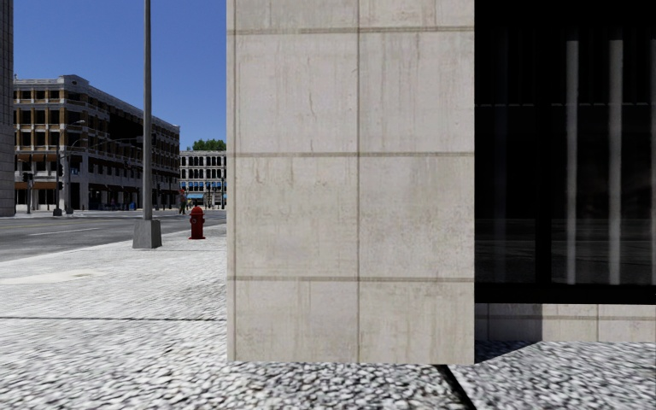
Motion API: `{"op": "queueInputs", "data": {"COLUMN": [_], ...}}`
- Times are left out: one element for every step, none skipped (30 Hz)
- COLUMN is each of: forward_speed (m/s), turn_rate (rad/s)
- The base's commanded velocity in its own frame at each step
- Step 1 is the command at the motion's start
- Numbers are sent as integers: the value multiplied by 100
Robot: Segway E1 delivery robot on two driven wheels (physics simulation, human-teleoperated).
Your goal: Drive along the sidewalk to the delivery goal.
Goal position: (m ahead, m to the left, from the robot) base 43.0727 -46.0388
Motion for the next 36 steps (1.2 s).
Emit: {"op": "queueInputs", "data": {"forward_speed": [0, 18, 39, 57, 57, 65, 72, 75, 79, 79, 81, 81, 81, 82, 82, 82, 82, 82, 82, 82, 82, 82, 81, 81, 75, 74, 73, 73, 73, 73, 73, 72, 56, 0, 0, 0], "turn_rate": [1, 7, 14, 18, 18, 24, 33, 40, 47, 47, 51, 53, 54, 56, 56, 60, 62, 63, 63, 63, 66, 69, 70, 70, 70, 73, 78, 80, 80, 81, 80, 71, 65, 17, 17, 0]}}
